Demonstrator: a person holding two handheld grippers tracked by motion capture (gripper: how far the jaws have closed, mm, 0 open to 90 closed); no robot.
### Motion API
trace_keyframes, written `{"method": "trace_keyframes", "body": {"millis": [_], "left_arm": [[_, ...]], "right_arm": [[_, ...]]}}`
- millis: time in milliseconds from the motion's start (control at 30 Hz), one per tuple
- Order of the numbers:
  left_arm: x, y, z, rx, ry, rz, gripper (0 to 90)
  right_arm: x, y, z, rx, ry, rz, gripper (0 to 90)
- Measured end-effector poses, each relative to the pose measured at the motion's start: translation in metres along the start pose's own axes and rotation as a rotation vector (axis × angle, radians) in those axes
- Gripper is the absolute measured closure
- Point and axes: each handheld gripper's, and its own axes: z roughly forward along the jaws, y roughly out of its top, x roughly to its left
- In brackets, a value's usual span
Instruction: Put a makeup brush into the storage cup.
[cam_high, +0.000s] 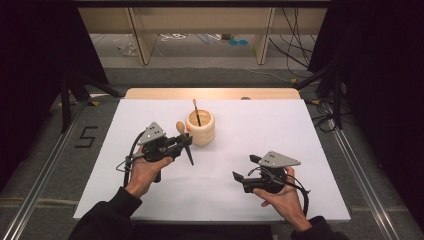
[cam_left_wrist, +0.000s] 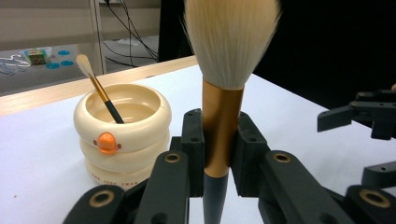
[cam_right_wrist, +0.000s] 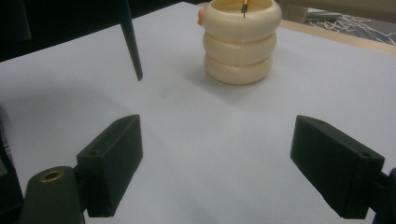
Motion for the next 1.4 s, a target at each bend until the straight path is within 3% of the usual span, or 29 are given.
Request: {"method": "trace_keyframes", "body": {"millis": [533, 600, 667, 733, 800, 833, 933, 967, 1400], "left_arm": [[0.007, 0.008, 0.000, -0.003, 0.012, -0.012, 77.2], [0.010, 0.011, -0.001, -0.004, 0.015, 0.008, 77.2], [0.010, 0.013, -0.001, -0.008, 0.021, -0.007, 77.2], [0.012, 0.018, -0.001, -0.007, 0.024, 0.007, 77.2], [0.013, 0.024, -0.002, -0.010, 0.040, -0.001, 77.2], [0.013, 0.024, -0.002, -0.010, 0.040, -0.001, 77.2], [0.016, 0.032, -0.002, -0.012, 0.044, -0.015, 77.2], [0.017, 0.033, -0.001, -0.012, 0.043, -0.011, 77.2], [0.028, 0.060, 0.008, -0.008, 0.068, -0.002, 77.2]], "right_arm": [[0.001, -0.006, -0.009, -0.001, -0.014, 0.010, 17.1], [0.001, -0.006, -0.010, -0.002, -0.014, 0.012, 17.1], [0.001, -0.006, -0.010, -0.001, -0.011, 0.009, 17.1], [0.000, -0.007, -0.011, 0.003, -0.011, 0.010, 17.1], [0.000, -0.008, -0.010, -0.015, -0.009, 0.012, 17.1], [0.000, -0.007, -0.012, 0.010, -0.021, 0.013, 17.1], [0.000, -0.008, -0.013, 0.008, -0.017, 0.016, 17.1], [0.001, -0.009, -0.012, -0.006, 0.000, 0.030, 17.1], [-0.001, -0.010, -0.014, 0.007, -0.011, 0.018, 17.2]]}}
